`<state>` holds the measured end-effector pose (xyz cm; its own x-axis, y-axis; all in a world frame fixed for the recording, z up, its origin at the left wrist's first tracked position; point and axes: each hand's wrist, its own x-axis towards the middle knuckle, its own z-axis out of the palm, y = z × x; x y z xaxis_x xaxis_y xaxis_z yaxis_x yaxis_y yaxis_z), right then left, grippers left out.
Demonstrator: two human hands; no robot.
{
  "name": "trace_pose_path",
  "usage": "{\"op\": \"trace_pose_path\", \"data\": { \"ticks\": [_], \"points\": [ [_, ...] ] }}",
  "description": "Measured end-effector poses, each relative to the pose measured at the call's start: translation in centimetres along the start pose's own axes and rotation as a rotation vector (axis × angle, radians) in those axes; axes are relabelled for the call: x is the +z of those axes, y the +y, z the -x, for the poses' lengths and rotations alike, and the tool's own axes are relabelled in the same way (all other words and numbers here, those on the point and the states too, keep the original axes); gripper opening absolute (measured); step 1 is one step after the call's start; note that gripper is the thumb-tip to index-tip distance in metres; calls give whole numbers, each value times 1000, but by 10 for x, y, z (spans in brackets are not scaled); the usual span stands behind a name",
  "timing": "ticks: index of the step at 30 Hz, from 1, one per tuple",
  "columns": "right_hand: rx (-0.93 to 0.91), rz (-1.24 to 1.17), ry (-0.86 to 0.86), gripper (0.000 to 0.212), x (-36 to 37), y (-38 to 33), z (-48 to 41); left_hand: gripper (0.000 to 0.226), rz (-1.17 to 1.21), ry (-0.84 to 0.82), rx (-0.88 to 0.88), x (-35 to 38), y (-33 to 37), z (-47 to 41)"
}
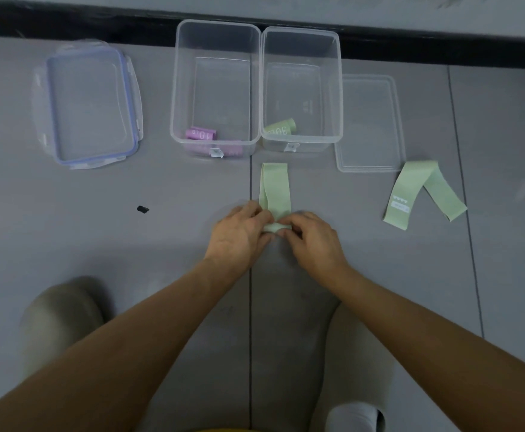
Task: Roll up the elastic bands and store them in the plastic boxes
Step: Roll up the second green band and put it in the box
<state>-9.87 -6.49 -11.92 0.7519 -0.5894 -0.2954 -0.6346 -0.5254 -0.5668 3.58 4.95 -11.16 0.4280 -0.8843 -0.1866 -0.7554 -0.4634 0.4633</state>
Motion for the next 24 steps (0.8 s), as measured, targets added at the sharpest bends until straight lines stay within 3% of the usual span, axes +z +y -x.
{"op": "trace_pose_path", "data": {
  "ticks": [7,11,17,24],
  "points": [
    [6,-65,90,17,2,-4,4,23,-2,-35,-34,-2,-2,-10],
    [-22,0,25,31,-2,0,4,21,36,-35,-54,-5,-4,-16],
    [-7,-26,37,23,-4,-1,-4,18,89,-14,-52,-3,-5,-15],
    [-42,20,-2,25,0,-3,5,30,38,-27,-2,3,-11,-2]
  ]
}}
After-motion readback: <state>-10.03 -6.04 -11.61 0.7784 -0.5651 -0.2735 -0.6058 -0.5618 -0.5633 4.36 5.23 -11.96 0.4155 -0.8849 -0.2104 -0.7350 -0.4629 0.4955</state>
